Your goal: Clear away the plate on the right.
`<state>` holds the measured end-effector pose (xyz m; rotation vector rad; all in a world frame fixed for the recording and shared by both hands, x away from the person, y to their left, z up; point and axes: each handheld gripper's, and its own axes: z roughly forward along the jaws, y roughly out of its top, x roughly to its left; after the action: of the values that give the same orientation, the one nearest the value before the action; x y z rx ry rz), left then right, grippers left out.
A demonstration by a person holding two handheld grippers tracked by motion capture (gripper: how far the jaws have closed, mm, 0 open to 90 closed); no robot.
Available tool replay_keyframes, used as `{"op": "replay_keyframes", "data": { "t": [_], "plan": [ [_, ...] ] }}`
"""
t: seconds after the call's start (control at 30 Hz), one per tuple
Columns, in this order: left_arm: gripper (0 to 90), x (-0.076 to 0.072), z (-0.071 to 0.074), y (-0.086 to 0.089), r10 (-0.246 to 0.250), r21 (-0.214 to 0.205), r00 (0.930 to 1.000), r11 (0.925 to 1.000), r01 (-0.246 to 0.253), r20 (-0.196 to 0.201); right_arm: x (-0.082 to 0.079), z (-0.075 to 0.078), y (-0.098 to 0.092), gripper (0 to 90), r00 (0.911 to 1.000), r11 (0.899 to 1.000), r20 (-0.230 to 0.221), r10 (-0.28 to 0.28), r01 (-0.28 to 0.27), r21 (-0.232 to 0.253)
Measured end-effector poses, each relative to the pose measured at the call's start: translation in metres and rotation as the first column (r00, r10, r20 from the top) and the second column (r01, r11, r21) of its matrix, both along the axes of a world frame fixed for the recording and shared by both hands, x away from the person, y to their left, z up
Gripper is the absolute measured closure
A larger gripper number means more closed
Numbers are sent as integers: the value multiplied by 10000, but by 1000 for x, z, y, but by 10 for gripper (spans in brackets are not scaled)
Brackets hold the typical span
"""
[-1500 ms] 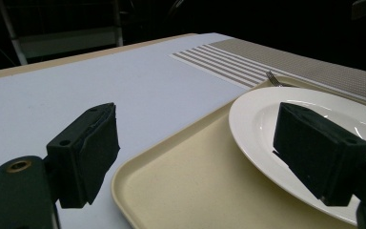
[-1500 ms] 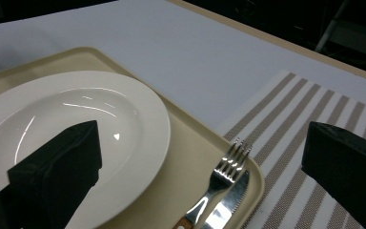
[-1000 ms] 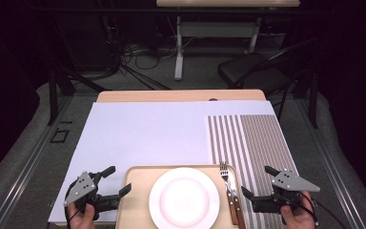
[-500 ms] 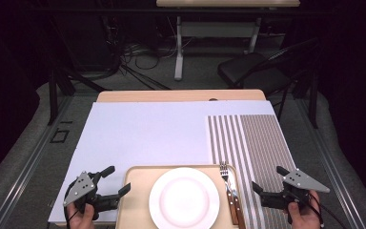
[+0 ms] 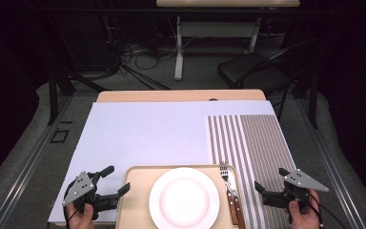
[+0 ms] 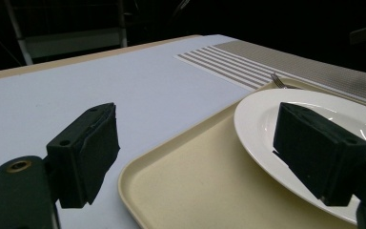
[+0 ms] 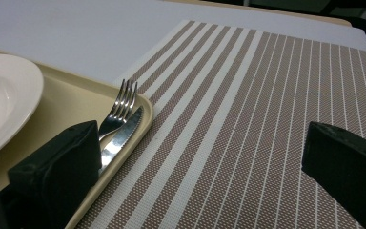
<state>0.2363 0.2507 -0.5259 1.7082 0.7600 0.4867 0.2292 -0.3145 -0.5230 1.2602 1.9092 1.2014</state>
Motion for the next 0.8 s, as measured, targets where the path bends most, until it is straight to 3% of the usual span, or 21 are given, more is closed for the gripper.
{"op": "replay_keyframes", "data": {
  "t": [0.8],
  "plan": [
    [157, 0, 0, 2, 23, 25, 10000, 10000, -23, 19, 4, -14, -5, 0, 9996, 9999, -283, -61, 59, -100]
  ]
}}
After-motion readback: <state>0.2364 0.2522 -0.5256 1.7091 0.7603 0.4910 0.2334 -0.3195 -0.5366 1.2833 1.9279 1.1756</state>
